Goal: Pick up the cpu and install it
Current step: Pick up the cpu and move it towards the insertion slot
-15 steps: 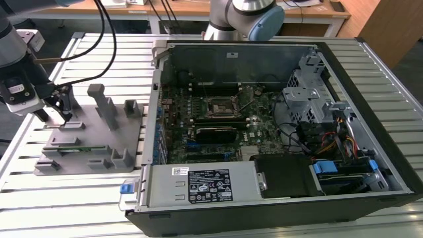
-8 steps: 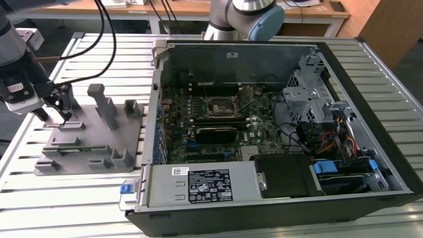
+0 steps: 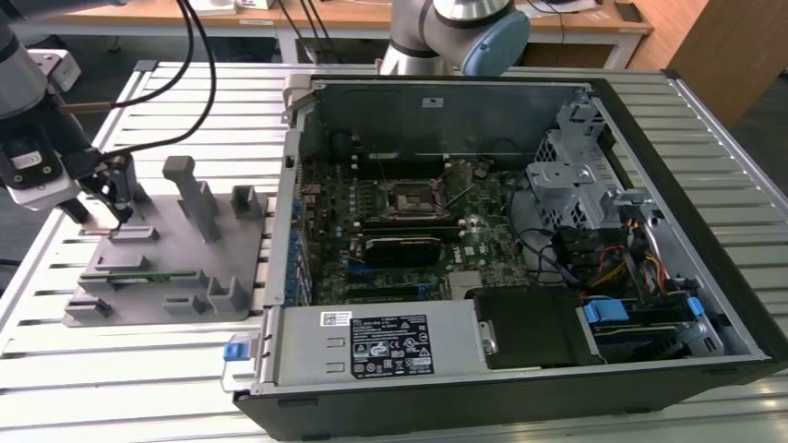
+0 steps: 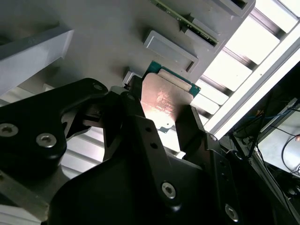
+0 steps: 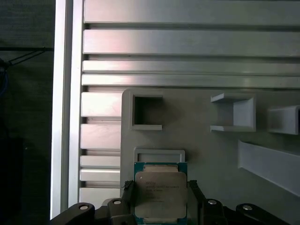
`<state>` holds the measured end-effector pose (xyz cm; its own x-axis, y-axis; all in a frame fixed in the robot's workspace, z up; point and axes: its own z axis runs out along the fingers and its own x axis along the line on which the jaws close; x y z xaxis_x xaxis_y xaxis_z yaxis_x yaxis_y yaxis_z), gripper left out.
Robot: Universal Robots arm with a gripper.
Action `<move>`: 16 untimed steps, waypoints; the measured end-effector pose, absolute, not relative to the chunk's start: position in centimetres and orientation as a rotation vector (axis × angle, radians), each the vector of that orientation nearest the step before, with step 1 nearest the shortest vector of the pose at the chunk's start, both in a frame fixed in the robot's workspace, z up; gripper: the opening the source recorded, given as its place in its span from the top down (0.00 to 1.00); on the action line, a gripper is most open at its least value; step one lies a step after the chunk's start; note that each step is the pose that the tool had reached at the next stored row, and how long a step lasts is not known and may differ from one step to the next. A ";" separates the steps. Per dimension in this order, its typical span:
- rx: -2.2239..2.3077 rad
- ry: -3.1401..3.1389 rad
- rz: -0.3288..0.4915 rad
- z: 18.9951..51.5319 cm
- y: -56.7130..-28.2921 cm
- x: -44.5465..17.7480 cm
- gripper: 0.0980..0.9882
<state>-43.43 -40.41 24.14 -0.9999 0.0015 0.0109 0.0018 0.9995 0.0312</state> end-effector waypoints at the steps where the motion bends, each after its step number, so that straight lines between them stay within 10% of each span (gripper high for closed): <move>1: -0.003 -3.131 -0.049 24.2 -40.4 -43.4 0.51; 16: -0.003 -3.130 -0.049 25.0 -40.3 -43.4 0.51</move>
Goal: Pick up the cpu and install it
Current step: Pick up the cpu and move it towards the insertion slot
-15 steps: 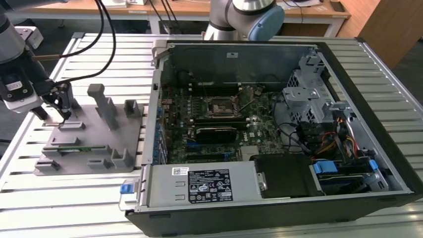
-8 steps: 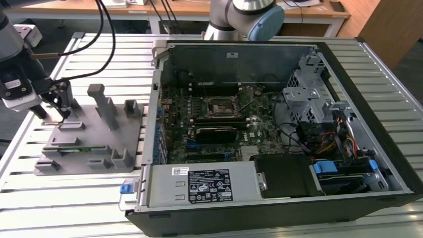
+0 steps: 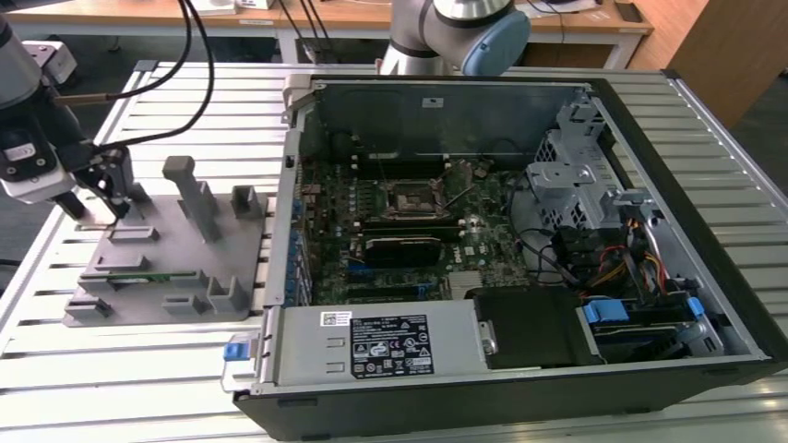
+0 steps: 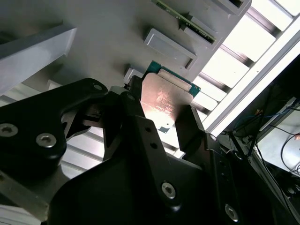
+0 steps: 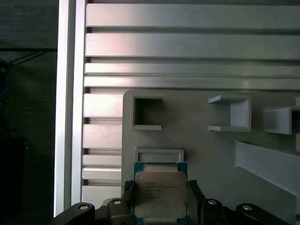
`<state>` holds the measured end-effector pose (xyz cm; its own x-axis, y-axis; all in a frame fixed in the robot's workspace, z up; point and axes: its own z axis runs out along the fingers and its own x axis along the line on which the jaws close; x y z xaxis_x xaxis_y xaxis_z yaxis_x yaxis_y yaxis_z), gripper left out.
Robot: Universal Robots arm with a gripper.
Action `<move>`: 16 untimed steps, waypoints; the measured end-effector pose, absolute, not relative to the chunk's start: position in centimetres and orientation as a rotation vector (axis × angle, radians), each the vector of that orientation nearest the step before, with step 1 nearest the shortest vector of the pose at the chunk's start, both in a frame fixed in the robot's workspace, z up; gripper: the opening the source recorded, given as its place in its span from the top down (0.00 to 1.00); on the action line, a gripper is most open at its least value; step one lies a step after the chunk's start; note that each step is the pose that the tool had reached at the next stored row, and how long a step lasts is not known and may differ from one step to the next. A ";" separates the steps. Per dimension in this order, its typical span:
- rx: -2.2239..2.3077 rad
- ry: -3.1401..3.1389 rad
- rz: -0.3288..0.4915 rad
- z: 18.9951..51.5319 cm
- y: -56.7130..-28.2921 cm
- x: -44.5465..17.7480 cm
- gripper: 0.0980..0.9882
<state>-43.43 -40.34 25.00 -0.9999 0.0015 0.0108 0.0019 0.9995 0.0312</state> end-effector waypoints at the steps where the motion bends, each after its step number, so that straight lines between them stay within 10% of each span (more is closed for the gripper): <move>1: -0.003 -3.130 -0.049 25.0 -40.3 -43.4 0.51; 16: -0.003 -3.130 -0.049 25.6 -40.3 -43.4 0.51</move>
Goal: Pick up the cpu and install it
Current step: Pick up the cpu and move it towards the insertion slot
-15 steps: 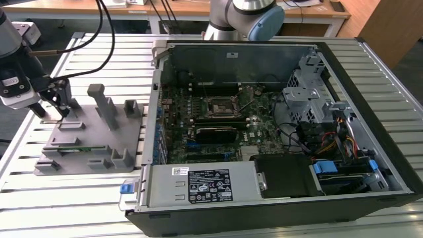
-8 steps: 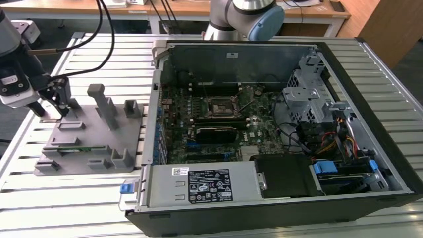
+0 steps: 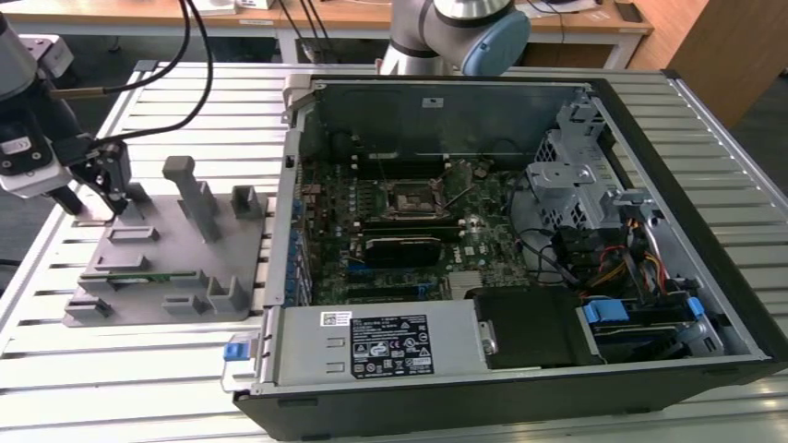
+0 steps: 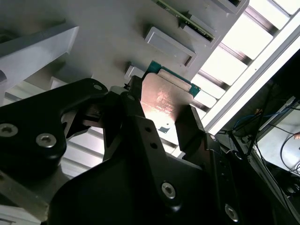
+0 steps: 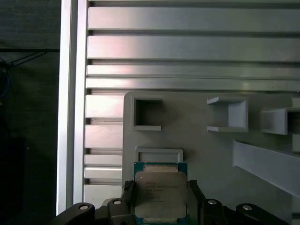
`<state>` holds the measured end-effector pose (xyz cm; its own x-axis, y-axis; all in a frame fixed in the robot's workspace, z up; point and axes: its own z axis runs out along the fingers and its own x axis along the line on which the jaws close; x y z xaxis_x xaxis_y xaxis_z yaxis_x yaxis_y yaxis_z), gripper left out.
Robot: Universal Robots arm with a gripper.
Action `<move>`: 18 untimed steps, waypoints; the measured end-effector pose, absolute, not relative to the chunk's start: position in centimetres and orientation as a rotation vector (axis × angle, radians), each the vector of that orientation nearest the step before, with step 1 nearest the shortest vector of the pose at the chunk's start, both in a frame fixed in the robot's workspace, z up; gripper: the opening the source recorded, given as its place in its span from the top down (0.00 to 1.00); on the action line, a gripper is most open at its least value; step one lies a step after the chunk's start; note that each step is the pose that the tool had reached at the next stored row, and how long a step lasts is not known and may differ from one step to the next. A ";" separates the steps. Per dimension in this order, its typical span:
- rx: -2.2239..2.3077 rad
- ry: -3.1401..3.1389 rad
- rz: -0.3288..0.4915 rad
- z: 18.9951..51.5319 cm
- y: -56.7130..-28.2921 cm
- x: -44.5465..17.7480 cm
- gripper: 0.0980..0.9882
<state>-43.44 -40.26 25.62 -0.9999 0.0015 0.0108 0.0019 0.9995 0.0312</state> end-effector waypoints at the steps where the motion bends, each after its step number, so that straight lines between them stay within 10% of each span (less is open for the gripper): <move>1: -0.003 -3.130 -0.049 25.7 -40.3 -43.4 0.51; 18: -0.003 -3.130 -0.049 26.4 -40.2 -43.4 0.51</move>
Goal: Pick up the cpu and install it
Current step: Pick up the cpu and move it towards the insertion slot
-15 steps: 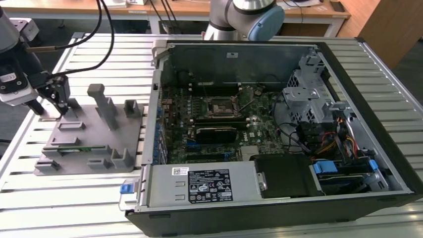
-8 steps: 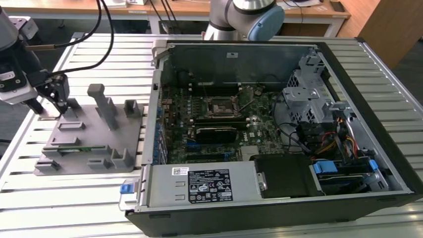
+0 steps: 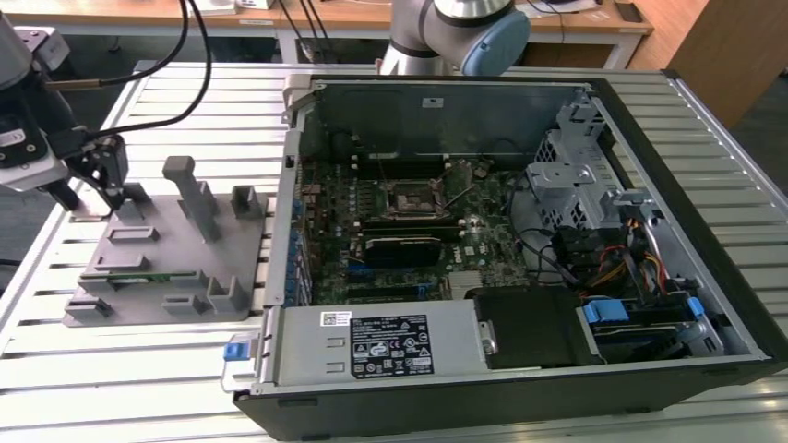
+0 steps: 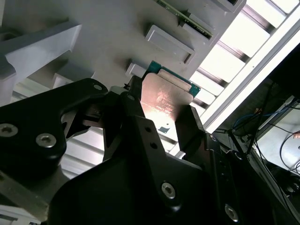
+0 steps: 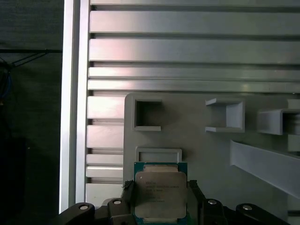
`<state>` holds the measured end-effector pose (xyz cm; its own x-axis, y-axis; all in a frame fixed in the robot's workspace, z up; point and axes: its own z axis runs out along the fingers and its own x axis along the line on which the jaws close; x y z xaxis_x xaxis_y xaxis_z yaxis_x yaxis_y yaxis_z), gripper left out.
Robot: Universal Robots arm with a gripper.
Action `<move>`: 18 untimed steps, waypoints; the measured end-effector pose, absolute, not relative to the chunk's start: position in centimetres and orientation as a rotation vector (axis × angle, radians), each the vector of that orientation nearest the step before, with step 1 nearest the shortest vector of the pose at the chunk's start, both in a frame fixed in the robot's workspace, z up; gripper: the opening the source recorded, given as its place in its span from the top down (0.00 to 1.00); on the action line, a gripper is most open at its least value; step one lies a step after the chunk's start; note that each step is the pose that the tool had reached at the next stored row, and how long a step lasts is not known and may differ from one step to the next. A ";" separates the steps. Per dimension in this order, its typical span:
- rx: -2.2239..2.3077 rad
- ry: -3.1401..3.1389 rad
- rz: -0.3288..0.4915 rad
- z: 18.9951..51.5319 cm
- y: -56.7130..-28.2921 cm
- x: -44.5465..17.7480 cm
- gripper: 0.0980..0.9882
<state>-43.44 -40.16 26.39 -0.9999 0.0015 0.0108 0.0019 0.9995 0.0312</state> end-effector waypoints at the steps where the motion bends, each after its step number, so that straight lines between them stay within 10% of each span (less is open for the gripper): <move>1: -0.003 -3.130 -0.049 26.4 -40.2 -43.4 0.51; 18: -0.003 -3.130 -0.049 27.0 -40.0 -43.4 0.51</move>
<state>-43.44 -40.05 27.04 -0.9999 0.0016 0.0108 0.0019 0.9995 0.0312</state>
